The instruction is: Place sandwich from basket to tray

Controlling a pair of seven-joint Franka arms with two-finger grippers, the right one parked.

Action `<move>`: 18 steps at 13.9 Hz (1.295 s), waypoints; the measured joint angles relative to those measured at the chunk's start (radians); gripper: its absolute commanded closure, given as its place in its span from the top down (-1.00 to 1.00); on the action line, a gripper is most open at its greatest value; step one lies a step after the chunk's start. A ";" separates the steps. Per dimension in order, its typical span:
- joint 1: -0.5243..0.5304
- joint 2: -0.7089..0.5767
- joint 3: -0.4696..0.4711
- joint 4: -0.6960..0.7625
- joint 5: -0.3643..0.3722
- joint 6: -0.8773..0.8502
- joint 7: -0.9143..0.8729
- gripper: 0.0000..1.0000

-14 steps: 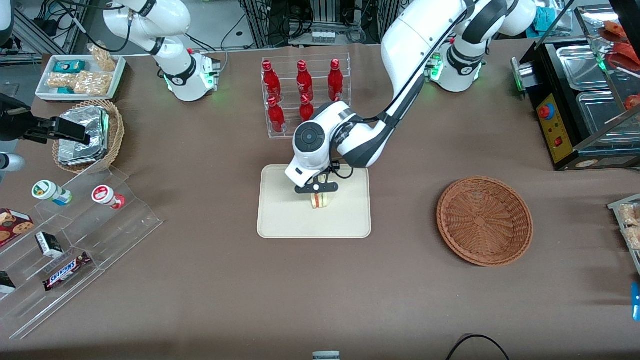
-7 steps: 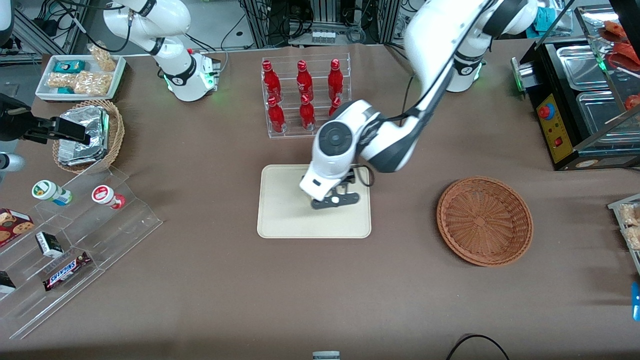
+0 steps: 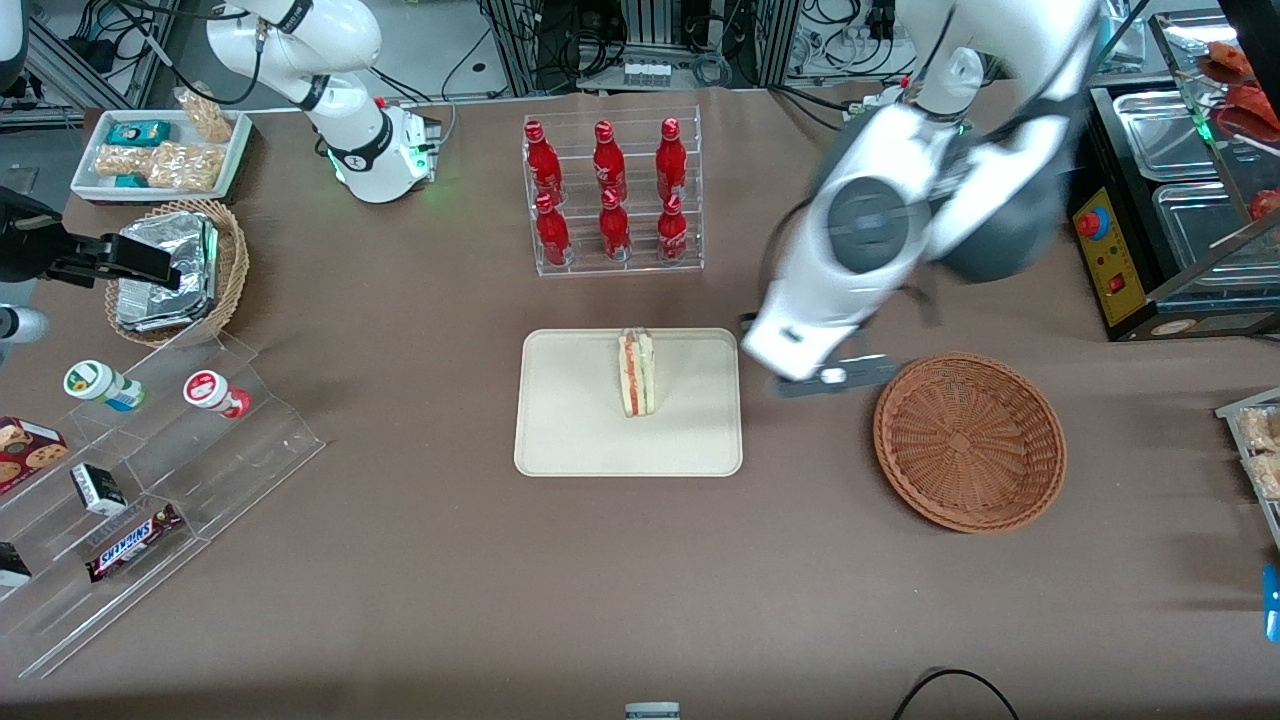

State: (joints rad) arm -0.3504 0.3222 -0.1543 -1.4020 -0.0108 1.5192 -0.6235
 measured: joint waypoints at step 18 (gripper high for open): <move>0.359 -0.219 -0.040 0.032 0.047 -0.386 0.318 1.00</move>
State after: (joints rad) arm 0.0090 0.1036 -0.1941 -1.3703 0.0359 1.1331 -0.3054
